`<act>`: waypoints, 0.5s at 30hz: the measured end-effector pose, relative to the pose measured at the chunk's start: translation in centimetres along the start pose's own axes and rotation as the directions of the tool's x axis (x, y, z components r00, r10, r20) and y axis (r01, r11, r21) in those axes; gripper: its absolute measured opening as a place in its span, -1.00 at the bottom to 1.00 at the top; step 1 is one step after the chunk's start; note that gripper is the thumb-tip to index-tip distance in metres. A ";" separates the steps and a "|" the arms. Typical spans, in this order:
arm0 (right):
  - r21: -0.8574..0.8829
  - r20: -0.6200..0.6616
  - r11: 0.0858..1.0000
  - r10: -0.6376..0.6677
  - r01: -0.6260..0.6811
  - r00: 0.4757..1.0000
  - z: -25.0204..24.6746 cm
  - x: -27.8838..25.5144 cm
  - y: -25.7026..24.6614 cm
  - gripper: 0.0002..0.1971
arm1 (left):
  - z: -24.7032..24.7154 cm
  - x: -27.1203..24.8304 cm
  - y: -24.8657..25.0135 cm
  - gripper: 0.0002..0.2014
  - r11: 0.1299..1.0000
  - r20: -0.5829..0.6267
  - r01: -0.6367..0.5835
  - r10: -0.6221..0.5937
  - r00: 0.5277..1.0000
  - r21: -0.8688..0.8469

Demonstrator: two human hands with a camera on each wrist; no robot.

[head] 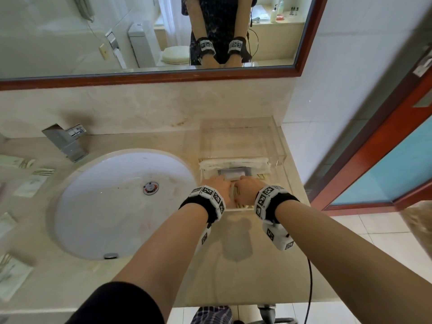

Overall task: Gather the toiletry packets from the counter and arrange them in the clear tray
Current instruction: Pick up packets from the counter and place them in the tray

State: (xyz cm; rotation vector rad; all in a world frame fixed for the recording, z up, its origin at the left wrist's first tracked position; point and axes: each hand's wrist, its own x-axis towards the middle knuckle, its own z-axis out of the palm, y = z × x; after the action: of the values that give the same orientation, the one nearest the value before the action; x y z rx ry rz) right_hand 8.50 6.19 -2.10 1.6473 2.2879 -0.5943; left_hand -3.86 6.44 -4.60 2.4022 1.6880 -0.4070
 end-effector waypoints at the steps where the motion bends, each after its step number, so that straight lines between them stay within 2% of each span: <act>1: 0.004 -0.005 1.000 -0.005 0.005 1.000 0.0 -0.1 0.0 -0.73 | -0.1 0.1 0.0 -0.66 1.000 0.012 0.018 -0.018 1.000 -0.026; 8: 0.057 -0.029 0.997 0.054 -0.052 0.998 0.4 0.1 0.0 -0.72 | -1.2 -0.2 0.3 -0.72 0.971 0.113 0.130 -0.109 0.987 -0.199; 11: 0.034 -0.043 0.999 0.028 -0.027 0.999 0.2 -0.1 -0.8 -0.75 | -1.1 -0.4 0.6 -0.71 0.955 0.135 0.156 -0.125 0.983 -0.253; 15: 0.027 -0.055 1.000 0.004 -0.003 0.998 0.2 -0.1 -1.4 -0.77 | -1.5 -1.2 0.7 -0.71 0.967 0.106 0.116 -0.094 0.990 -0.229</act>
State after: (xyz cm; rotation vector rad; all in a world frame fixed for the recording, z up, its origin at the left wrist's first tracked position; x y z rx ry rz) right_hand 7.23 5.62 -2.01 1.6998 2.3248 -0.5891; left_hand -3.44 5.56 -2.81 2.1012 1.7209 -0.3108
